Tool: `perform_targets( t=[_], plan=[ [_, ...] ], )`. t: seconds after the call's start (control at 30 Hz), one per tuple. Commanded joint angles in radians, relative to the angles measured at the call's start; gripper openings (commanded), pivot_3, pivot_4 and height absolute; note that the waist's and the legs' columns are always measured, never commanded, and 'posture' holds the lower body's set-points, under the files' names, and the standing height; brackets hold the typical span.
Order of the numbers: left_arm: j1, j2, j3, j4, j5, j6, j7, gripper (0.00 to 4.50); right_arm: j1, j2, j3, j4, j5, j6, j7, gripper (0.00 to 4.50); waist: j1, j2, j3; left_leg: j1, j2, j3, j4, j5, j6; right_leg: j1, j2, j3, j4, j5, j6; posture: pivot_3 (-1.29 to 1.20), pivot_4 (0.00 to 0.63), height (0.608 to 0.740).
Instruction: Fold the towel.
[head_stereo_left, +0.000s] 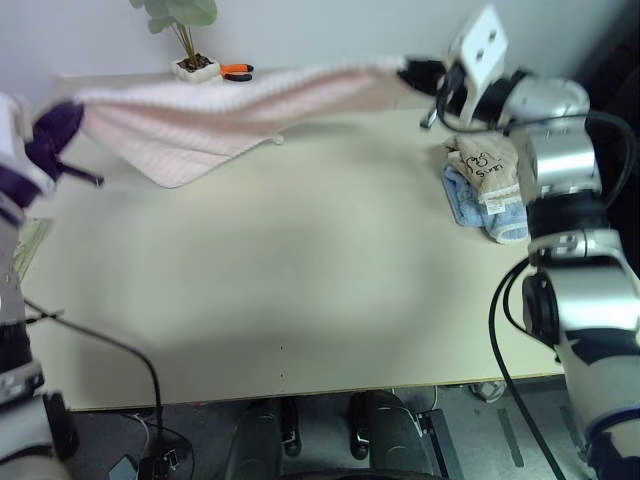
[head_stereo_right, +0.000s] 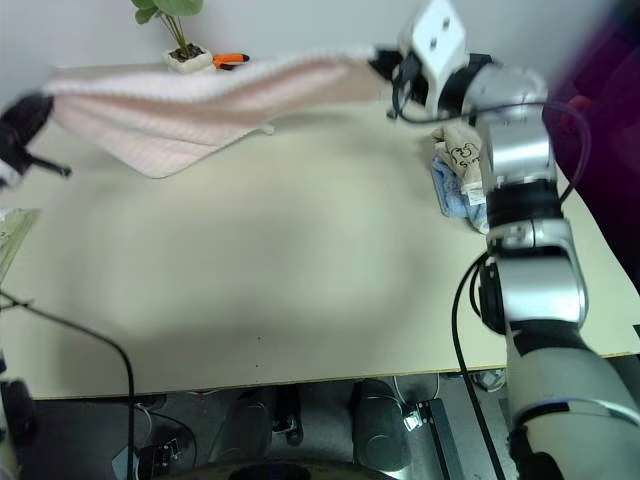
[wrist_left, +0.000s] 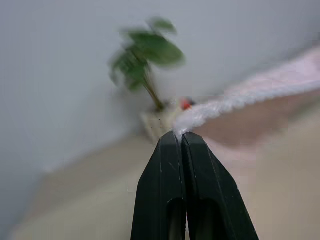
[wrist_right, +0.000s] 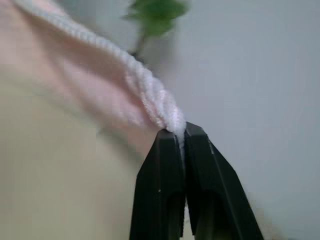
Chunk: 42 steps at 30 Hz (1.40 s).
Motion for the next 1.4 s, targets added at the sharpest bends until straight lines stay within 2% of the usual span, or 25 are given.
perform_targets(
  t=[0.03,0.1,0.2,0.33,0.47,0.63,0.77,0.97,1.2,1.4],
  plan=[
    [0.232,0.011,0.136,-0.192,-0.065,0.056,-0.101,0.0,0.175,-0.108,0.003,-0.295,0.093,0.146,0.155,0.07,0.002,0.0,0.001,0.0,0.0,0.0,0.002,0.0,0.0,0.0,0.0,0.0,0.002,0.0,0.0,0.0,0.15,0.678],
    [0.449,0.004,0.196,-0.301,-0.083,0.103,-0.18,0.0,0.353,-0.216,0.005,-0.454,0.142,0.247,0.264,0.07,0.012,0.0,0.0,0.002,0.0,-0.001,0.0,-0.001,0.002,0.004,-0.001,0.0,-0.003,0.0,0.0,0.0,0.15,0.678],
    [0.607,0.0,0.235,-0.382,-0.112,0.148,-0.219,0.0,0.493,-0.315,-0.017,-0.592,0.214,0.359,0.331,0.07,0.027,0.001,0.002,0.003,0.0,-0.002,0.002,-0.002,0.003,0.006,-0.001,-0.001,-0.005,-0.001,0.0,0.0,0.15,0.678],
    [0.733,-0.007,0.256,-0.43,-0.132,0.177,-0.272,0.0,0.612,-0.388,-0.052,-0.694,0.273,0.45,0.36,0.07,0.03,0.002,0.002,0.006,0.002,-0.004,0.004,-0.003,-0.003,0.009,-0.003,-0.001,-0.005,0.002,-0.006,0.0,0.15,0.678],
    [0.758,0.006,0.254,-0.416,-0.15,0.202,-0.303,0.0,0.692,-0.446,-0.094,-0.741,0.306,0.483,0.375,0.07,0.039,0.002,0.002,0.015,0.002,-0.005,-0.002,-0.006,0.001,0.014,-0.004,-0.002,-0.013,0.001,-0.011,0.0,0.15,0.678],
    [0.67,0.025,0.195,-0.352,-0.121,0.181,-0.288,0.0,0.648,-0.418,-0.079,-0.693,0.264,0.438,0.315,0.07,0.048,0.002,0.002,0.014,0.002,-0.005,-0.003,-0.004,-0.003,0.013,-0.003,-0.002,-0.016,0.003,-0.007,0.0,0.15,0.678],
    [0.472,0.04,0.06,-0.159,-0.001,0.073,-0.218,0.0,0.497,-0.312,0.011,-0.488,0.125,0.309,0.209,0.07,0.048,0.002,0.002,0.015,0.002,-0.004,-0.003,-0.003,-0.003,0.014,-0.002,-0.002,-0.016,0.004,-0.008,0.0,0.15,0.678],
    [0.244,0.047,-0.087,0.077,0.101,-0.05,-0.199,0.0,0.323,-0.193,0.089,-0.213,0.01,0.172,0.151,0.07,0.044,0.002,0.001,0.01,0.002,-0.001,-0.003,-0.001,0.0,0.014,0.001,-0.003,-0.015,0.006,-0.004,0.0,0.15,0.678],
    [0.058,0.025,-0.195,0.278,0.171,-0.141,-0.178,0.0,0.238,-0.12,0.117,-0.007,-0.055,0.055,0.124,0.07,0.044,0.001,0.001,0.008,0.001,0.0,-0.002,-0.001,0.001,0.012,0.001,-0.003,-0.013,0.005,-0.002,0.0,0.15,0.678],
    [0.02,-0.002,-0.224,0.362,0.213,-0.213,-0.115,0.0,0.251,-0.093,0.105,0.017,-0.068,0.035,0.086,0.07,0.038,0.001,0.001,0.008,0.001,0.0,0.0,-0.001,0.001,0.011,0.001,-0.003,-0.01,0.005,-0.002,0.0,0.15,0.678]
  ],
)
